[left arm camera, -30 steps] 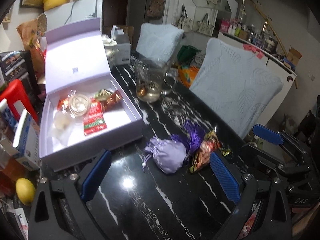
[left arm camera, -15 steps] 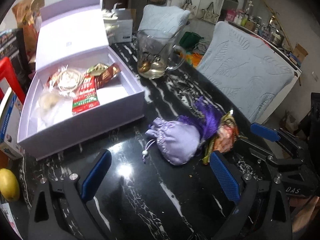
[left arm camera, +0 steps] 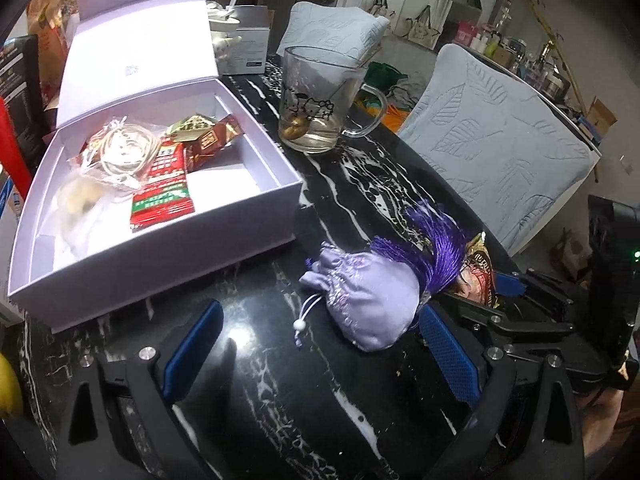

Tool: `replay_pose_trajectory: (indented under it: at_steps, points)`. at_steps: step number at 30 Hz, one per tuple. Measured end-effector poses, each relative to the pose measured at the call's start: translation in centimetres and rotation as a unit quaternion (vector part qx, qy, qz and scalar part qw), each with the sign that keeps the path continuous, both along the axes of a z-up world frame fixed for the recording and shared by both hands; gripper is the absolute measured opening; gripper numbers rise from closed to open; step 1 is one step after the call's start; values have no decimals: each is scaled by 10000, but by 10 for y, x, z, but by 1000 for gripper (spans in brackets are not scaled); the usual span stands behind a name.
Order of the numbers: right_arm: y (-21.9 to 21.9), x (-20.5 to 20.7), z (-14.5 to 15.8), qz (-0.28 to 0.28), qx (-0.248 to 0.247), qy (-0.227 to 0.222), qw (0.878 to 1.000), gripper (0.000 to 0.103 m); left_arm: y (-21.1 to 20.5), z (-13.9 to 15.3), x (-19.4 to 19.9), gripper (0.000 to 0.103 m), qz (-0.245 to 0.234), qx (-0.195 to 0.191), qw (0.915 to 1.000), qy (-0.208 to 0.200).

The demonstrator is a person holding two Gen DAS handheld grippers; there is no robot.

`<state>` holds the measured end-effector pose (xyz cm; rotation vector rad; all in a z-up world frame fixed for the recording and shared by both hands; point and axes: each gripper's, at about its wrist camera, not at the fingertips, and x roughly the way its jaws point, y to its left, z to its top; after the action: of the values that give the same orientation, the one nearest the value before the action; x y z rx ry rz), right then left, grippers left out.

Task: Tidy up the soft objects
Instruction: 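Grasp the gold cereal snack bag with the right tool while the left tool grasps the lavender pouch, then lift and carry the pouch and cereal bag with both tools over the box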

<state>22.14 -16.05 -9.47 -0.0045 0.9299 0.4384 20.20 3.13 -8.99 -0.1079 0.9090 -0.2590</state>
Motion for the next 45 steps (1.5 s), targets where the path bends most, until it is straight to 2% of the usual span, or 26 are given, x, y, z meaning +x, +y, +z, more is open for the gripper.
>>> replay_pose_trajectory:
  at_steps: [4,14,20,25,33,34,36,38,42,45]
  points:
    - [-6,-1,3,65,-20,-62,10000,54,-10,-4,5,100,-179,-47,9998,84]
    - [-36,-4,8,-264,-38,-77,9996,52,-38,-12,15,100,-512,32,9985,177]
    - [-56,-7,11,-474,-84,-122,9988,52,-52,-20,23,100,-598,249,9975,268]
    - [-66,-8,15,-480,-66,-173,9987,52,-65,-31,31,100,-586,579,9959,382]
    - [-71,-10,12,-376,-8,-106,9992,52,-70,-36,35,99,-498,915,9944,180]
    - [-71,-10,12,-372,-12,-114,9992,52,-70,-36,34,97,-469,942,9944,116]
    - [-71,-10,11,-370,-13,-121,9992,54,-70,-34,30,76,-472,921,9946,-22]
    - [-70,-9,10,-353,-33,-101,9993,59,-70,-31,27,61,-483,900,9947,-92]
    - [-67,-7,6,-368,-91,-40,9993,65,-68,-29,24,55,-470,785,9958,-95]
    - [-64,-5,4,-389,-163,23,9991,77,-65,-28,22,53,-465,587,9972,-12]
